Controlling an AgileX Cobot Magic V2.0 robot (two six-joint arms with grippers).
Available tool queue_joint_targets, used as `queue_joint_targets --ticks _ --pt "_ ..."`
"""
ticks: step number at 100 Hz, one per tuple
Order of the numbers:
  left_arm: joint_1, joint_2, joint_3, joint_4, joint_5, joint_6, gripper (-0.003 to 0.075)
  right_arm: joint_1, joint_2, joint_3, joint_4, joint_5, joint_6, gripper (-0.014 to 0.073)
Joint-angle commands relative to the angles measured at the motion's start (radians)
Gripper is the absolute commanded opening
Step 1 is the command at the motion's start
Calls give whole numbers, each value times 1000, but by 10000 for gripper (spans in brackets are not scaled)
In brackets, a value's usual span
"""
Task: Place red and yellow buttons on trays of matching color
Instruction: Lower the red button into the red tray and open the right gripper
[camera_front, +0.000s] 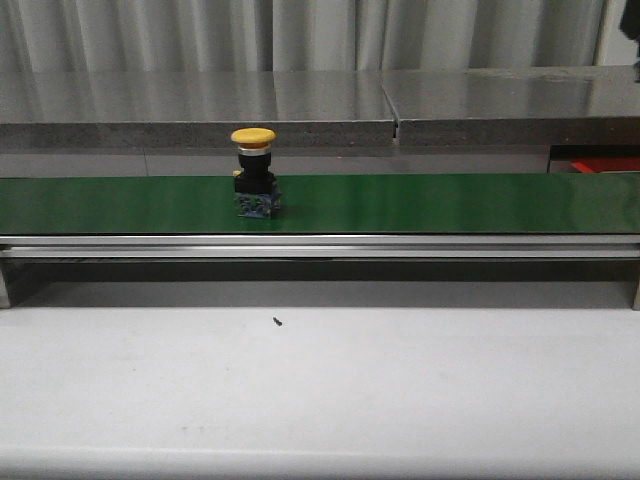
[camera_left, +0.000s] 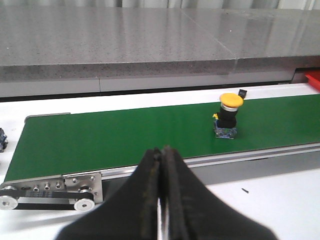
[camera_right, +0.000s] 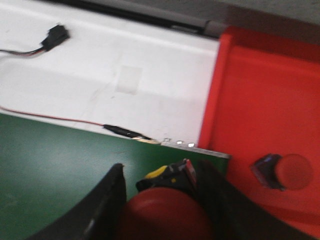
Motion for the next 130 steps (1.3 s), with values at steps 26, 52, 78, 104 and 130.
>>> queue_joint_targets --ticks 26,52,78,104,130 --pt "-7 5 -27 -31 -48 2 -19 -195 114 -140 119 -59 -6 177" --pt "-7 5 -27 -31 -48 2 -19 -225 304 -340 207 -24 -10 177" --pt "-7 5 -27 -31 -48 2 -19 -220 389 -418 207 -54 -10 177" --pt "-7 5 -27 -31 -48 2 -19 -211 433 -418 213 -81 -12 177" --pt "-7 5 -27 -31 -48 2 -19 -202 481 -418 228 -89 -26 177"
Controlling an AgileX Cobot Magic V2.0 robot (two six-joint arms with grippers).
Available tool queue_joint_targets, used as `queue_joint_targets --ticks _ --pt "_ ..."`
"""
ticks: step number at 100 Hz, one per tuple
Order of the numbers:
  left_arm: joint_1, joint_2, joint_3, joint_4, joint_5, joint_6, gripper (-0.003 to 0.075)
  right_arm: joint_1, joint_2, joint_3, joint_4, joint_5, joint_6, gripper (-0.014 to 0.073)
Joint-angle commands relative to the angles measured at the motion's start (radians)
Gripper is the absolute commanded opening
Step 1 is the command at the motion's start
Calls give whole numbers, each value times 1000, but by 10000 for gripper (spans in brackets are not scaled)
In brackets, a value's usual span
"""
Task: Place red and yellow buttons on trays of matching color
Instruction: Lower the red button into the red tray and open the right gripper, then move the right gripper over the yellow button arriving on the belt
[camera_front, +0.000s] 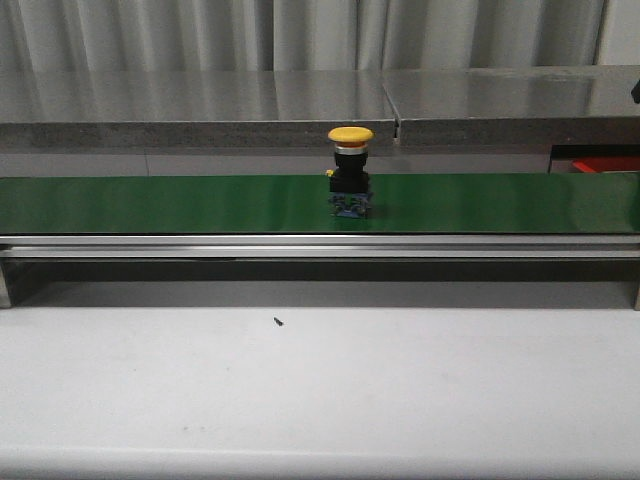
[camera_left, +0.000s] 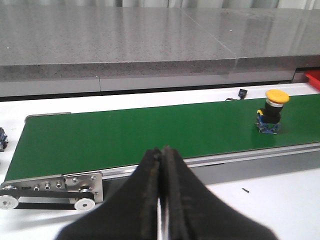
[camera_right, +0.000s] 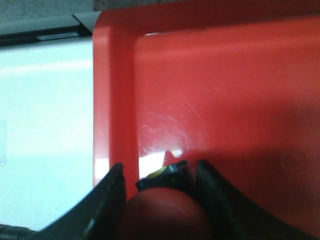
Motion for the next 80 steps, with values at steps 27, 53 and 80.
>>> queue_joint_targets --ticks 27,53,80 --pt "-7 5 -27 -31 -50 2 -19 0 -59 -38 30 -70 -19 177" --pt "-7 5 -27 -31 -50 2 -19 0 -59 -38 30 -66 -21 177" --pt "-7 5 -27 -31 -50 2 -19 0 -57 -38 30 -58 -26 330"
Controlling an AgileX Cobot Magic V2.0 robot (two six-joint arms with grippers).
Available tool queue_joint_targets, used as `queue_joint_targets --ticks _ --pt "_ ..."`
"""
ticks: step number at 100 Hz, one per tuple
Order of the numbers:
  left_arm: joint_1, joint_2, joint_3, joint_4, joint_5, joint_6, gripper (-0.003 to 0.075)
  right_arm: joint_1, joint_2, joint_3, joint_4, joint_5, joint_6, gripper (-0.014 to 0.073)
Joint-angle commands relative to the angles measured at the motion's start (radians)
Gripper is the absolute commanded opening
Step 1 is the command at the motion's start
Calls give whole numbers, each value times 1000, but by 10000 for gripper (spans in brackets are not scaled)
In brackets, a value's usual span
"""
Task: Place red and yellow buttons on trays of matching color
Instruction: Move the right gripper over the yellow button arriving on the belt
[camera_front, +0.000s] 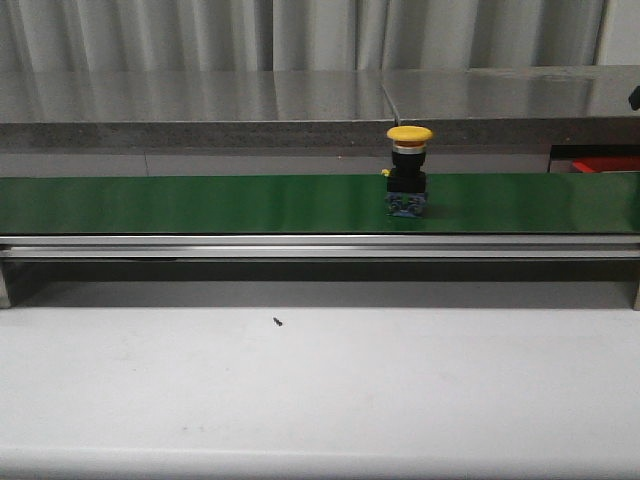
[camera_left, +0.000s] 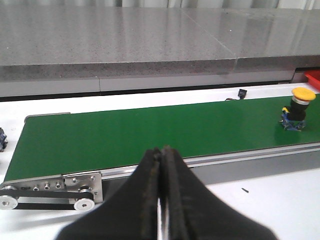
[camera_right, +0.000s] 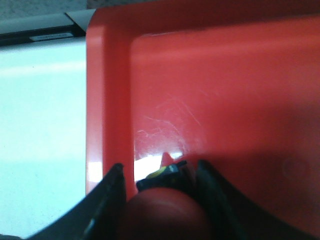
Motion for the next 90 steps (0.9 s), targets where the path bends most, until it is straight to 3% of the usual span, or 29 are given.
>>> queue_joint_targets --ticks 1,15,62,90 --pt "-7 5 -27 -31 -50 2 -19 -2 -70 -36 24 -33 -18 344" --pt "-7 5 -27 -31 -50 2 -19 -2 -70 -36 24 -32 -17 407" --pt "-7 5 -27 -31 -50 2 -19 -3 -144 -39 24 -87 -17 408" --pt "-7 5 -27 -31 -50 2 -19 -3 -308 -49 18 142 -32 408"
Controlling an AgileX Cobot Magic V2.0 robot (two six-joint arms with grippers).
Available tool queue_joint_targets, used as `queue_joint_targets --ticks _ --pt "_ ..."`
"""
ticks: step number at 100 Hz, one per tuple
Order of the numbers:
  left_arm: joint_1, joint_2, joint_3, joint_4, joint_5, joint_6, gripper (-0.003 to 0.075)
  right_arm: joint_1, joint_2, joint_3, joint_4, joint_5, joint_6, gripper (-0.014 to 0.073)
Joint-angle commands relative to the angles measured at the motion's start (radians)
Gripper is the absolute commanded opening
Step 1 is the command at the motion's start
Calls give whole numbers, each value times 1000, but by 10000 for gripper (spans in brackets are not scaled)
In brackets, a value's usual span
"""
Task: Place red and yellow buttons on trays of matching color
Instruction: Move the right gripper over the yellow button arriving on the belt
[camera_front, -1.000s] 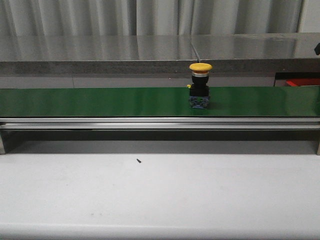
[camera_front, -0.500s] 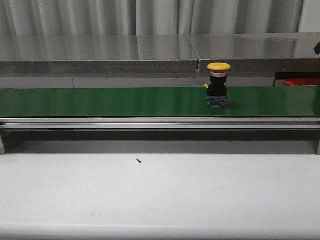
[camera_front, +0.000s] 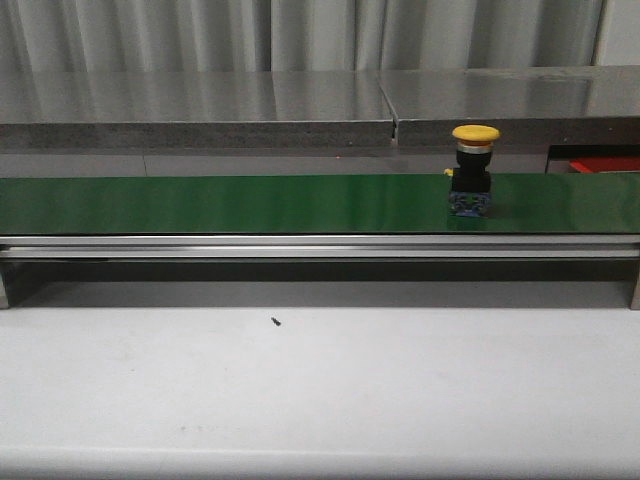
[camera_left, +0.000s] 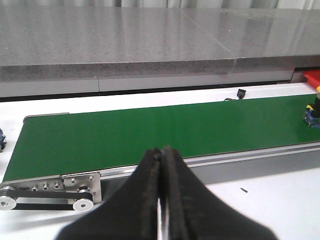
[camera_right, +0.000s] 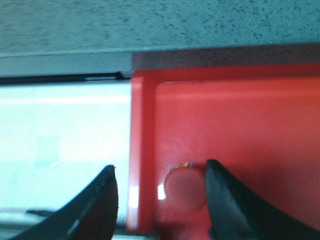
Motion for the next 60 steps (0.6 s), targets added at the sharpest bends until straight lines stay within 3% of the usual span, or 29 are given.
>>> queue_joint_targets --ticks 1,27,43,60 --pt "-7 5 -27 -31 -50 2 -19 -3 -127 -34 15 62 -15 408" --pt "-7 5 -27 -31 -50 2 -19 -1 -265 21 -18 287 1 408" --pt "-7 5 -27 -31 -50 2 -19 2 -379 164 -18 283 1 408" --pt "-7 5 -27 -31 -50 2 -19 6 -523 445 -18 203 -40 408"
